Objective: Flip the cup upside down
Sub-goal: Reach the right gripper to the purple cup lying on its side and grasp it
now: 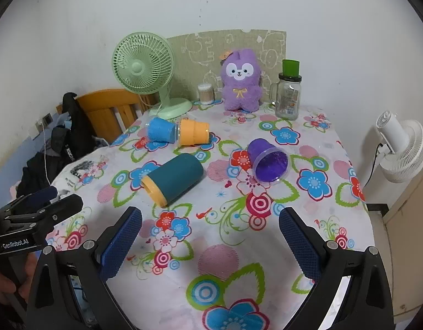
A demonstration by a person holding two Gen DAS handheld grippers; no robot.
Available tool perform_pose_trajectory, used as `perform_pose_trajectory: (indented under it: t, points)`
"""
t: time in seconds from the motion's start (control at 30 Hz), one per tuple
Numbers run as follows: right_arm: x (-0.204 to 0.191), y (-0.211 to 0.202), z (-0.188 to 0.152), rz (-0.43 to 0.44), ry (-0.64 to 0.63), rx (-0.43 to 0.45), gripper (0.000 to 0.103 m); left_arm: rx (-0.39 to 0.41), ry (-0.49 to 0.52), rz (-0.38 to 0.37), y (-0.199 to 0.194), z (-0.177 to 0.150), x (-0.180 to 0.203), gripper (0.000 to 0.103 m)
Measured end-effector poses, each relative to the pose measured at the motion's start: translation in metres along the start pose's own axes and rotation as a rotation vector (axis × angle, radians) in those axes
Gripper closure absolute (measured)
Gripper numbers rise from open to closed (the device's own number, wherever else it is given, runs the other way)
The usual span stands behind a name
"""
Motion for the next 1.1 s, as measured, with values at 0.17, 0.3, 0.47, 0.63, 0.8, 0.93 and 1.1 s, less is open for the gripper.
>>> perform_pose_trajectory:
  t: [0.17,0.3,0.47,0.63,0.8,0.93,1.1]
  points:
    - [0.010,0.017,0.002,-0.002,-0.011,-0.048,0.002,-0.025,-0.010,0.005,0.014,-0.001,0.002,0.000]
    - [0.026,0.037,0.013,-0.008,-0.016,-0.099,0.002,-0.050,-0.002,0.001,0.028,-0.002,0.009,0.000]
    - [0.047,0.062,0.032,0.009,-0.021,-0.165,0.002,-0.074,0.009,-0.011,0.049,0.005,0.022,0.000]
    - [0.070,0.092,0.049,-0.001,-0.046,-0.240,0.002,-0.103,-0.014,-0.037,0.072,0.022,0.036,0.000]
    - [0.093,0.127,0.063,0.005,-0.048,-0.303,0.002,-0.114,0.002,-0.045,0.091,0.035,0.052,0.000]
    - [0.112,0.160,0.077,0.022,-0.036,-0.378,0.002,-0.120,0.014,-0.045,0.104,0.040,0.060,0.000]
    - [0.140,0.197,0.084,-0.027,-0.065,-0.487,0.002,-0.126,0.022,-0.029,0.115,0.040,0.060,0.000]
Point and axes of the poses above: each gripper's, at about its wrist camera, not at the fingertips, and y roughly the way its jaws point, x to its right, z to its top, the point moved 9 cm from there along y, roughly the way its jaws point, and after that the axes turned 14 degrees about z, right-handed, at the moved point
